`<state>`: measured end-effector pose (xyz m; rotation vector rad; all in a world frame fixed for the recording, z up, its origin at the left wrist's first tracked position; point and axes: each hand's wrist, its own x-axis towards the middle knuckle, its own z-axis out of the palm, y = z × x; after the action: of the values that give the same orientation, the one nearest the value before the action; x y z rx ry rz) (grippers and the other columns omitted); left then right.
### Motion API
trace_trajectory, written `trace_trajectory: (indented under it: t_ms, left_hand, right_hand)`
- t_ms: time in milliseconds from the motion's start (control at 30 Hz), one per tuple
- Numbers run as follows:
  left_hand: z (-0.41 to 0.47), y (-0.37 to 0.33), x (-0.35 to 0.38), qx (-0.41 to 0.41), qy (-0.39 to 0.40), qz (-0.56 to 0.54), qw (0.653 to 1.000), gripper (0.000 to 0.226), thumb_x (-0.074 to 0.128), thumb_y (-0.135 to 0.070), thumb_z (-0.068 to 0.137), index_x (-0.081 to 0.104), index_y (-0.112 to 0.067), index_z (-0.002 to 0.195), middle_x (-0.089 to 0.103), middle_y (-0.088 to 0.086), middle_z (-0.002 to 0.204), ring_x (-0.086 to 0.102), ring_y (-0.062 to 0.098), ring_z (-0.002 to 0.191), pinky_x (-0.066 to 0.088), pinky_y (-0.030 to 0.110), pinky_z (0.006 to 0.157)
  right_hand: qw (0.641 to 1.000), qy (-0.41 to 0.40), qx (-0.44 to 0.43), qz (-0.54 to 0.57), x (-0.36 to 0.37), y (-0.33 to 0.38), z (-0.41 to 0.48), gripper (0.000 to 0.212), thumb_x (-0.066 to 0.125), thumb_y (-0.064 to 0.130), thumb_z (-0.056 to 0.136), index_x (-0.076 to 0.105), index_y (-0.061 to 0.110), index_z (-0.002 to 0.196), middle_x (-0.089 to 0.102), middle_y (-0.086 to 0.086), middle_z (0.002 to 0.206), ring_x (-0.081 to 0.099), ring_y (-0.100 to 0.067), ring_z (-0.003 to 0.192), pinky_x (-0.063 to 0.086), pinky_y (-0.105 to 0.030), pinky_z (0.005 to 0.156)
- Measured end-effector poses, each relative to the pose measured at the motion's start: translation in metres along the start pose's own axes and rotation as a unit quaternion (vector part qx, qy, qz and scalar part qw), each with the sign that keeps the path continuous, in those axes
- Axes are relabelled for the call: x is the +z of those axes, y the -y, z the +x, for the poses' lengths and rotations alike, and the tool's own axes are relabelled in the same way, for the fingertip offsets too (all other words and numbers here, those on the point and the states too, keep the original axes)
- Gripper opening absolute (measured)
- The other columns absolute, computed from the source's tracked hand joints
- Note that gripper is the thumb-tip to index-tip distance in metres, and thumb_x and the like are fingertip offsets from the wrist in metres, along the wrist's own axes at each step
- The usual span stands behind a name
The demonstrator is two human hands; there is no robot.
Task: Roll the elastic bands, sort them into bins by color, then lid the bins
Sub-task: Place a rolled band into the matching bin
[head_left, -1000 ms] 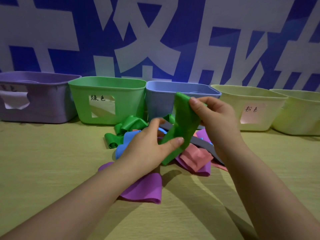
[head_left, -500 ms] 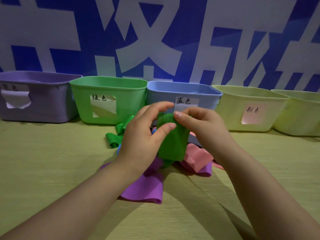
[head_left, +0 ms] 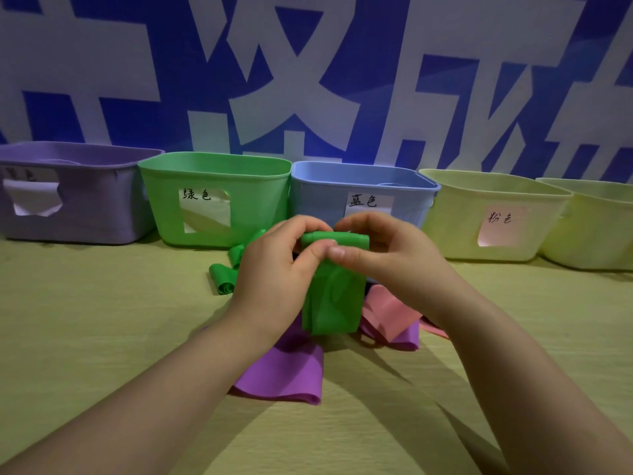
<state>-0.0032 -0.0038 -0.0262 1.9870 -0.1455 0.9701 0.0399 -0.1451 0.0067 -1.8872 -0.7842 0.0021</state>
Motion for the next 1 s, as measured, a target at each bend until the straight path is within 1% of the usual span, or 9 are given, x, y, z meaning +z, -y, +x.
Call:
trace_trajectory:
  t_ms: [67,133,267,400,567,667,800,867,1000]
  left_hand:
    - [0.0001,-0.0008,-0.0007,-0.006,0.003,0.0,1.0,0.01,0.057,-0.035,0.078,0.061,-0.029,0.083,0.062,-0.015,0.073,0.057,0.003,0.07,0.042,0.016,0.064]
    - [-0.0001,-0.0019,-0.0013,-0.01,0.009,-0.003,1.0,0.013,0.053,-0.039,0.077,0.061,-0.03,0.082,0.063,-0.01,0.068,0.057,0.005,0.067,0.043,0.019,0.062]
    - [0.0,-0.0022,-0.001,-0.026,0.026,-0.017,0.999,0.013,0.053,-0.045,0.076,0.06,-0.034,0.079,0.065,0.003,0.069,0.058,0.015,0.065,0.047,0.035,0.065]
    - [-0.0025,-0.0038,0.0001,-0.019,0.04,-0.031,0.999,0.019,0.066,-0.036,0.074,0.056,-0.041,0.089,0.066,-0.012,0.082,0.061,0.006,0.077,0.051,0.028,0.073]
    - [-0.0003,-0.0007,-0.0005,0.026,0.007,-0.005,1.0,0.021,0.063,-0.029,0.072,0.058,-0.039,0.09,0.062,-0.013,0.091,0.059,0.005,0.08,0.048,0.019,0.074]
    - [-0.0006,-0.0009,-0.0009,0.052,0.002,0.009,0.999,0.021,0.063,-0.027,0.074,0.059,-0.038,0.091,0.061,-0.017,0.092,0.058,0.001,0.085,0.045,0.012,0.074]
    - [-0.0016,-0.0014,-0.0009,0.055,0.004,0.022,0.998,0.015,0.06,-0.028,0.076,0.063,-0.028,0.091,0.061,-0.016,0.087,0.058,0.007,0.08,0.046,0.021,0.072]
    - [-0.0011,-0.0007,-0.0007,0.05,0.011,0.026,0.998,0.017,0.059,-0.028,0.078,0.065,-0.022,0.092,0.06,-0.016,0.082,0.056,0.003,0.074,0.045,0.019,0.068]
    - [0.001,0.001,-0.0018,0.023,0.023,0.016,0.999,0.007,0.063,-0.027,0.082,0.065,-0.024,0.088,0.057,-0.018,0.066,0.052,-0.005,0.063,0.039,0.011,0.06]
  right_hand:
    - [1.0,-0.017,-0.023,0.01,-0.0004,-0.002,0.002,0.023,0.077,0.021,0.071,0.061,0.03,0.084,0.069,-0.002,0.091,0.064,-0.032,0.093,0.051,-0.051,0.085]
    - [0.999,-0.027,-0.028,0.018,-0.0016,-0.0019,0.0026,0.024,0.075,0.01,0.073,0.06,0.028,0.079,0.069,-0.002,0.083,0.065,-0.03,0.086,0.051,-0.05,0.085]
    - [0.999,-0.037,-0.021,0.032,-0.0024,-0.0027,0.0037,0.016,0.074,0.012,0.074,0.063,0.024,0.075,0.069,-0.015,0.083,0.066,-0.026,0.081,0.054,-0.045,0.084]
    - [0.997,-0.041,-0.018,0.056,-0.0036,-0.0034,0.0037,0.011,0.07,0.016,0.078,0.063,0.022,0.072,0.065,0.0,0.069,0.06,-0.006,0.066,0.051,-0.024,0.069]
    - [0.997,-0.032,-0.013,0.07,-0.0038,-0.0033,0.0037,0.011,0.069,0.015,0.079,0.063,0.019,0.071,0.061,0.009,0.061,0.058,-0.001,0.062,0.049,-0.017,0.063]
    - [0.998,-0.028,-0.003,0.05,-0.0038,-0.0033,0.0036,0.011,0.068,0.02,0.08,0.065,0.019,0.07,0.063,0.005,0.065,0.058,-0.005,0.066,0.049,-0.023,0.069]
    - [1.0,-0.015,0.014,0.014,-0.0054,-0.003,0.0018,0.023,0.063,0.033,0.083,0.068,0.013,0.073,0.068,-0.004,0.071,0.061,-0.013,0.071,0.049,-0.036,0.079]
    - [1.0,-0.015,0.018,0.006,-0.006,-0.0023,0.0011,0.026,0.063,0.037,0.082,0.07,0.012,0.077,0.071,-0.006,0.079,0.066,-0.021,0.08,0.049,-0.04,0.085]
    - [1.0,-0.014,-0.006,0.014,-0.0049,-0.0016,0.0009,0.019,0.073,0.036,0.07,0.067,0.028,0.087,0.069,-0.002,0.087,0.066,-0.024,0.086,0.053,-0.041,0.086]
